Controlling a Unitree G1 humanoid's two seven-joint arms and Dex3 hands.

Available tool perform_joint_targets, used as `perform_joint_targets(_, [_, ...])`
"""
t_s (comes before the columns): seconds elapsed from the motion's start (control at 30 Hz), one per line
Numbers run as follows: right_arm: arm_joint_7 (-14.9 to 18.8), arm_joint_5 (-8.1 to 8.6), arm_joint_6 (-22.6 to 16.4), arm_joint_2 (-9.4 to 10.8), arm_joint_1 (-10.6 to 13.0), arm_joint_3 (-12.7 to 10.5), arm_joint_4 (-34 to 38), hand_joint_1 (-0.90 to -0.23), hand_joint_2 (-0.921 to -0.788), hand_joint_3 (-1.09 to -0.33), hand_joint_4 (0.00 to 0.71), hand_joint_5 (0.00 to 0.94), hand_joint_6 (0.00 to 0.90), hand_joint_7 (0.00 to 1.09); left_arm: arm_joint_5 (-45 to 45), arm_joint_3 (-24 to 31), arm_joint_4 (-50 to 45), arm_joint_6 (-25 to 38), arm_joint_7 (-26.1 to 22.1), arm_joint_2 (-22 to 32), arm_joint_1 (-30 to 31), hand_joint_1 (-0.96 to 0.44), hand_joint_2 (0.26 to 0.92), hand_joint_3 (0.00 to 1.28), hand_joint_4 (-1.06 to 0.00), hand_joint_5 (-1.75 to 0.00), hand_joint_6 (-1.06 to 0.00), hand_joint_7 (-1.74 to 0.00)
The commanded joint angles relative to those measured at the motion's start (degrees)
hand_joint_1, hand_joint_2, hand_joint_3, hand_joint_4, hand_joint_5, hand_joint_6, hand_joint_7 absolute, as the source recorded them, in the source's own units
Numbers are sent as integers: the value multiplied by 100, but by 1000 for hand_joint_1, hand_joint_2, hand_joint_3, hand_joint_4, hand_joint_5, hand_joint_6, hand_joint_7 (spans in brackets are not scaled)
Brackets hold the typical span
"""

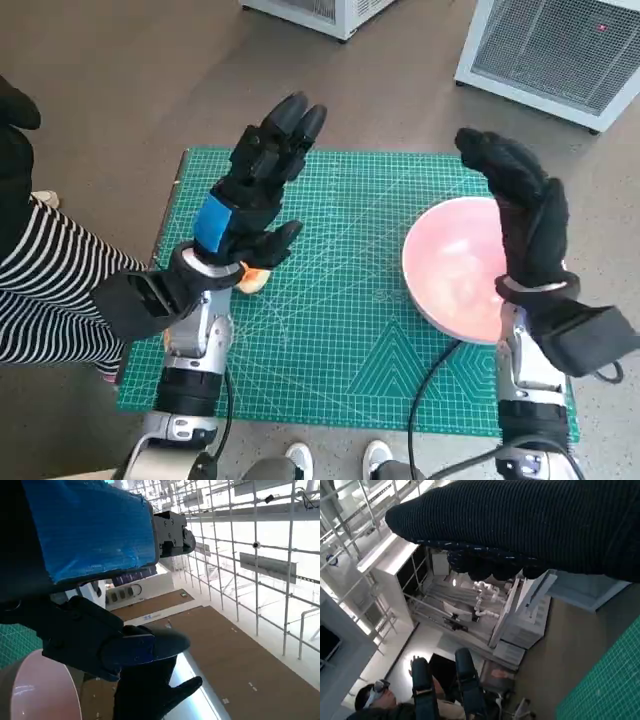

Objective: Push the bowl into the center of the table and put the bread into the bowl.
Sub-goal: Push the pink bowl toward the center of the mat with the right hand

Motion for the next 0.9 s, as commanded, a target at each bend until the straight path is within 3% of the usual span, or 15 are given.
perform_joint_targets(0.03, [-8, -66, 121, 33, 53, 54, 129, -664, -921, -735, 144, 0, 14, 479, 77, -9, -76, -74, 37, 13, 29, -586, 799, 602, 0, -70, 1, -273])
perform_joint_targets(0.37, [62, 28, 210, 57, 43, 55, 130, -668, -921, -742, 136, 0, 0, 487, 79, 23, -29, -168, 62, 30, 29, -589, 788, 622, 1, -69, 1, -269])
perform_joint_targets(0.5, [38, -20, 168, 17, 62, 34, 109, -669, -921, -741, 136, 0, -1, 488, 68, 45, 19, -209, 57, 31, 20, -589, 787, 624, 0, -69, 1, -271])
perform_joint_targets(0.7, [9, -25, -83, -266, 172, -241, 193, -670, -921, -729, 145, 5, 12, 496, 65, 79, 76, -284, 67, 50, 15, -597, 784, 623, 1, -58, 1, -276])
perform_joint_targets(0.9, [-113, 46, -441, -562, 350, -676, 348, -682, -921, -726, 139, 3, 13, 494, 34, 127, 142, -330, 69, 66, 2, -597, 783, 622, 0, -49, 1, -275])
